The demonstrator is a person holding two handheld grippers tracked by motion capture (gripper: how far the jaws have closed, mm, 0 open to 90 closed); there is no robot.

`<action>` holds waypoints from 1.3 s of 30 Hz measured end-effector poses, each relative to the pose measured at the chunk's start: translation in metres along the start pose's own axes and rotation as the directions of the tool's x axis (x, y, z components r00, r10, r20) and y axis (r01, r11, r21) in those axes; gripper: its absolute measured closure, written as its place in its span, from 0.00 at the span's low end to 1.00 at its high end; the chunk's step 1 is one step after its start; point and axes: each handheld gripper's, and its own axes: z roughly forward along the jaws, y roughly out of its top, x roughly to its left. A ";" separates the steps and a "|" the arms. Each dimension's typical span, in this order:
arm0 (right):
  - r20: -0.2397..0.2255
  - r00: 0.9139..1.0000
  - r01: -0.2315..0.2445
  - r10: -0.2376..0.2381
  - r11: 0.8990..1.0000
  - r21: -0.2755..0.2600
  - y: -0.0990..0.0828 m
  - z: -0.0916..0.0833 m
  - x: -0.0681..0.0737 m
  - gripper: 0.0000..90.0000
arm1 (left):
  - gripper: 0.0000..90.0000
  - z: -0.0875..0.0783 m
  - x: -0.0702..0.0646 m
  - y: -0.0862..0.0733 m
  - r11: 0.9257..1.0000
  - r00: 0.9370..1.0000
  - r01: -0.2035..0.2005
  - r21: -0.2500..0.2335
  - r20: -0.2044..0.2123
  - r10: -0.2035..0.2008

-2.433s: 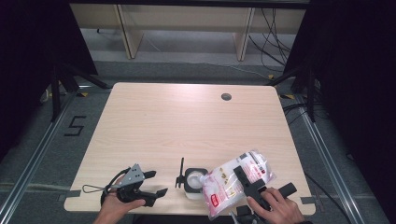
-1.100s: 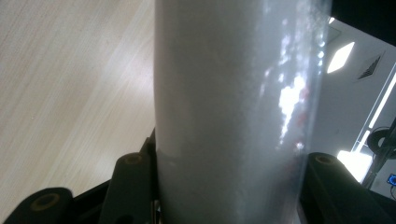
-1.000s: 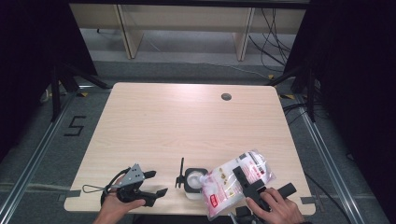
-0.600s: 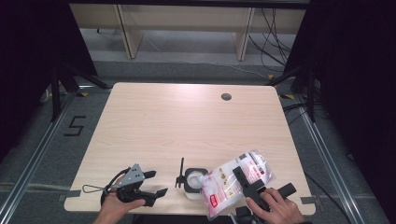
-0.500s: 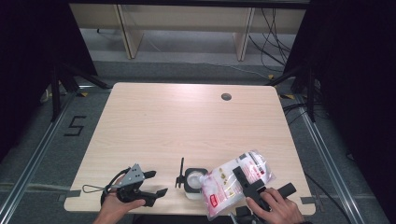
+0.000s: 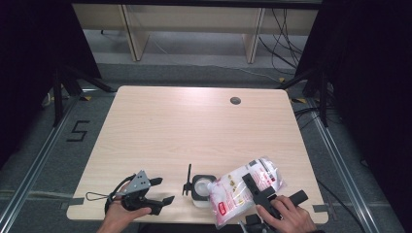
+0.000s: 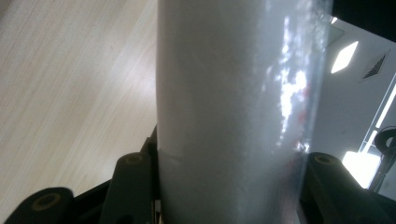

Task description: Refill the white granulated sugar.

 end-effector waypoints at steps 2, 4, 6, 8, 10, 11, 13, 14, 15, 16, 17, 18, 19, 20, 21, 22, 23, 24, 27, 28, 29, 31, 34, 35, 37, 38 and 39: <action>0.000 1.000 0.002 -0.002 1.000 0.001 0.000 0.000 0.000 0.61 | 0.24 0.000 0.000 0.000 1.000 1.000 0.000 0.003 -0.001 0.000; 0.000 1.000 0.003 -0.003 1.000 0.001 0.000 0.000 0.000 0.61 | 0.24 0.000 0.000 0.000 1.000 1.000 -0.001 0.003 0.003 0.001; 0.001 1.000 0.004 -0.004 1.000 -0.001 0.000 0.000 0.000 0.61 | 0.24 0.000 0.000 0.000 1.000 1.000 0.001 0.000 0.000 -0.001; -0.001 1.000 0.002 -0.002 1.000 0.001 0.000 0.000 0.000 0.61 | 0.24 0.000 -0.001 0.000 1.000 1.000 0.012 0.005 -0.004 -0.012; 0.000 1.000 0.003 -0.003 1.000 0.000 0.000 0.000 0.000 0.61 | 0.24 0.000 0.000 0.000 1.000 1.000 -0.001 0.003 0.003 0.001; 0.000 1.000 0.003 -0.003 1.000 0.000 0.000 0.000 0.000 0.61 | 0.24 0.000 0.000 0.000 1.000 1.000 0.001 0.002 0.002 -0.001; -0.001 1.000 0.001 -0.001 1.000 0.001 0.000 0.000 0.000 0.61 | 0.24 0.000 -0.001 0.000 1.000 1.000 0.015 -0.004 -0.001 -0.015; 0.001 1.000 0.005 -0.005 1.000 -0.001 0.000 0.000 0.000 0.61 | 0.24 0.000 -0.002 -0.001 1.000 1.000 0.025 -0.005 -0.001 -0.025; 0.001 1.000 0.005 -0.005 1.000 -0.001 0.000 0.000 0.000 0.61 | 0.24 -0.001 -0.001 0.000 1.000 1.000 0.007 0.005 -0.004 -0.007; 0.000 1.000 0.002 -0.002 1.000 -0.001 0.000 0.000 0.000 0.61 | 0.24 0.000 0.000 0.000 1.000 1.000 0.002 0.003 -0.002 -0.002; -0.001 1.000 0.002 -0.002 1.000 0.000 0.000 0.000 0.000 0.62 | 0.24 0.000 0.000 0.000 1.000 1.000 0.000 0.002 -0.001 0.000; 0.000 1.000 0.003 -0.003 1.000 0.000 0.000 0.000 0.000 0.62 | 0.24 0.000 -0.001 0.000 1.000 1.000 0.015 -0.003 -0.001 -0.015; 0.000 1.000 0.002 -0.002 1.000 -0.003 0.000 0.000 0.000 0.62 | 0.24 0.000 -0.001 -0.001 1.000 1.000 0.024 -0.004 0.000 -0.024; 0.000 1.000 0.002 -0.002 1.000 -0.003 0.000 0.000 0.000 0.62 | 0.24 0.000 -0.001 0.000 1.000 1.000 0.016 0.006 -0.001 -0.016; 0.000 1.000 0.001 -0.001 1.000 -0.003 0.000 0.000 0.000 0.62 | 0.24 0.000 0.000 0.000 1.000 1.000 0.000 0.004 0.000 0.000; -0.001 1.000 0.000 0.000 1.000 -0.002 0.000 0.000 0.000 0.62 | 0.24 0.000 0.000 0.000 1.000 1.000 0.002 0.004 -0.001 -0.002; -0.001 1.000 0.001 -0.001 1.000 -0.002 0.000 0.000 0.000 0.62 | 0.24 0.000 -0.001 0.000 1.000 1.000 0.012 -0.003 0.000 -0.012; 0.002 1.000 0.004 -0.004 1.000 -0.002 0.000 0.000 0.000 0.62 | 0.24 0.000 -0.002 0.000 1.000 1.000 0.024 -0.005 0.001 -0.024; 0.000 1.000 0.001 -0.001 1.000 -0.003 0.000 0.000 0.000 0.62 | 0.24 0.000 0.000 0.000 1.000 1.000 0.001 0.004 -0.001 -0.001; 0.000 1.000 0.001 -0.001 1.000 -0.003 0.000 0.000 0.000 0.62 | 0.24 0.000 -0.001 0.000 1.000 1.000 0.012 -0.001 -0.001 -0.012; -0.001 1.000 0.002 -0.002 1.000 -0.003 0.000 0.000 0.000 0.62 | 0.24 0.000 -0.002 0.000 1.000 1.000 0.024 -0.005 0.000 -0.024; 0.000 1.000 0.001 -0.001 1.000 -0.006 -0.001 0.000 0.000 0.62 | 0.24 0.000 -0.001 0.000 1.000 1.000 0.009 0.006 0.002 -0.009; -0.001 1.000 -0.003 0.003 1.000 -0.007 -0.001 0.000 0.001 0.62 | 0.24 0.001 -0.002 -0.001 1.000 1.000 0.025 -0.002 -0.003 -0.025; 0.001 1.000 -0.007 0.007 1.000 -0.009 -0.001 0.000 0.001 0.62 | 0.24 0.000 -0.001 0.000 1.000 1.000 0.016 0.007 -0.001 -0.016; 0.001 1.000 -0.016 0.016 1.000 -0.012 -0.002 0.001 0.002 0.62 | 0.24 0.000 -0.001 0.000 1.000 1.000 0.018 0.003 0.000 -0.018; 0.014 0.999 -0.041 0.041 0.999 -0.013 -0.001 0.001 0.003 0.62 | 0.24 0.000 -0.001 0.000 1.000 1.000 0.011 -0.005 -0.002 -0.011; 0.021 0.998 -0.057 0.057 0.998 -0.016 -0.001 0.001 0.005 0.62 | 0.24 0.000 -0.001 0.000 1.000 1.000 0.022 -0.002 -0.003 -0.022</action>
